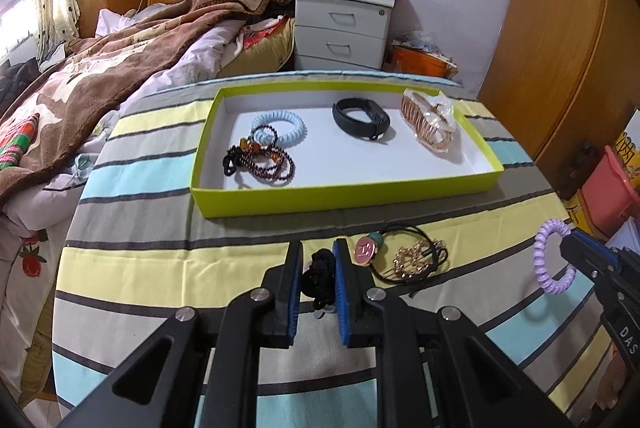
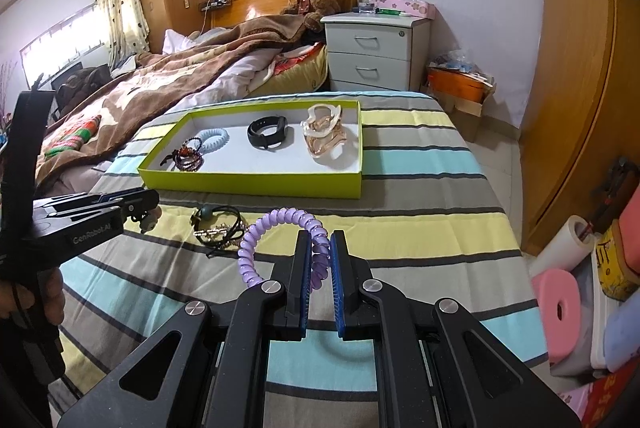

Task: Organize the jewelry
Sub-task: 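Carry the black clip and purple hair tie over the green box with both tools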

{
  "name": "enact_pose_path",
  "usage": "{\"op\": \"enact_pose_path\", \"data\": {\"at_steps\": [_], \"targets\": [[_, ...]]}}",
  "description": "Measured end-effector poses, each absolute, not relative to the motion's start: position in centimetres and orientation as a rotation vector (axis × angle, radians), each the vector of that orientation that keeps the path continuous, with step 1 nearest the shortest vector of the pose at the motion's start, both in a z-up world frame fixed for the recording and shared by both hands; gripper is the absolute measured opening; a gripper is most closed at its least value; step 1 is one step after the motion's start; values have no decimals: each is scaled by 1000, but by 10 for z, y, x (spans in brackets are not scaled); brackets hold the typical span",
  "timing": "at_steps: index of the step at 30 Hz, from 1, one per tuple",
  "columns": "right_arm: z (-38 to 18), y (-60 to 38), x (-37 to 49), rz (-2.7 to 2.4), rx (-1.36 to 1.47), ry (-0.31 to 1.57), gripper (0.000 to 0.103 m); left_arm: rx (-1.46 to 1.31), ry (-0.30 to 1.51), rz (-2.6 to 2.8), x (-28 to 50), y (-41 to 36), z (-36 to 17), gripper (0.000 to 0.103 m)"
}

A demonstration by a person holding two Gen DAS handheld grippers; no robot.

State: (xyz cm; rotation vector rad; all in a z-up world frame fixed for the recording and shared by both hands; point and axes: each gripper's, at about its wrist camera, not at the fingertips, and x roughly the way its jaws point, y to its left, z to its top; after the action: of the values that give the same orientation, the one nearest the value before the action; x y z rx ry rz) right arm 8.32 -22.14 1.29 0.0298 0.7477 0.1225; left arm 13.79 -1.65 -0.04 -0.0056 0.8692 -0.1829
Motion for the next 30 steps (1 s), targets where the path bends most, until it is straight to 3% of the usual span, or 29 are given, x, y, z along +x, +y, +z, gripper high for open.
{"op": "enact_pose_path", "data": {"at_steps": [30], "targets": [[53, -203, 153, 151, 34, 699, 10, -84, 776, -342, 175, 9, 65, 16]]}}
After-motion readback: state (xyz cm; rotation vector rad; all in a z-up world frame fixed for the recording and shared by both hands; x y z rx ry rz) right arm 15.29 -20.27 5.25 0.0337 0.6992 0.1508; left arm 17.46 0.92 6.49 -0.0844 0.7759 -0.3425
